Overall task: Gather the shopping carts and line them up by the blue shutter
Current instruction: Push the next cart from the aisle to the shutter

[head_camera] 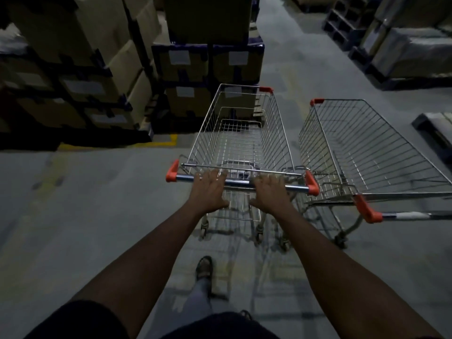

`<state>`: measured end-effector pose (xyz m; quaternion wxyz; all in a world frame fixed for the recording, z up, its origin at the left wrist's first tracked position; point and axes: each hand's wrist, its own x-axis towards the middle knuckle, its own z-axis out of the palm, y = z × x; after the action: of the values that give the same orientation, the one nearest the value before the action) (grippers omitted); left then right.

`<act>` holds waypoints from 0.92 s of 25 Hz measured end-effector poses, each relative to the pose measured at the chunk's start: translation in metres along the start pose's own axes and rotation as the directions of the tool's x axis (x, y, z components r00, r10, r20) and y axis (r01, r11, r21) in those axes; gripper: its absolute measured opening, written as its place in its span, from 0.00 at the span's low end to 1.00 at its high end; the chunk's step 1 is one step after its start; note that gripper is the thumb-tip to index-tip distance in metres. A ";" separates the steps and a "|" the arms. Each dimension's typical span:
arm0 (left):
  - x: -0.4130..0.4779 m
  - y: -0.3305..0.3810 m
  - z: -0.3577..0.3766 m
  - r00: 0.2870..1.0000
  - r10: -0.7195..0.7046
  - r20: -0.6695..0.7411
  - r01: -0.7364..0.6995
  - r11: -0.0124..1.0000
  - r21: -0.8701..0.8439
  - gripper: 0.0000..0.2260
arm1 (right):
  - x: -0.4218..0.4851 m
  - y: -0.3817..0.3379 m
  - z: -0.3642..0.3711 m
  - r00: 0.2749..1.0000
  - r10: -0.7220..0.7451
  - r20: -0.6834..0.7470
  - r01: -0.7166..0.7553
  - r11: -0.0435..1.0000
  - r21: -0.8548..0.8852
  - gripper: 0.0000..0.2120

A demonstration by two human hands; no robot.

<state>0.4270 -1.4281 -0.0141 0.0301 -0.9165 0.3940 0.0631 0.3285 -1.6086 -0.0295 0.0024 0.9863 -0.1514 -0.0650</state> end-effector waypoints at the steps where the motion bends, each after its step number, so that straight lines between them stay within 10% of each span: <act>1: 0.018 -0.009 0.006 0.998 0.030 0.058 -0.031 0.999 0.020 0.43 | 0.013 0.002 0.005 0.998 -0.007 0.060 0.009 1.000 -0.026 0.36; 8: 0.092 -0.055 0.015 0.958 0.171 0.229 -0.169 0.985 -0.030 0.17 | 0.080 0.003 -0.002 0.949 0.021 0.315 -0.015 1.000 -0.021 0.18; 23: 0.071 -0.044 0.019 0.972 0.109 0.208 -0.116 0.993 0.020 0.13 | 0.045 -0.007 -0.004 0.982 0.041 0.184 -0.041 0.999 -0.009 0.15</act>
<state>0.5059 -1.4467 -0.0424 0.0819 -0.8805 0.4410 0.1532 0.3739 -1.6150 -0.0312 -0.0078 0.9728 -0.1711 -0.1561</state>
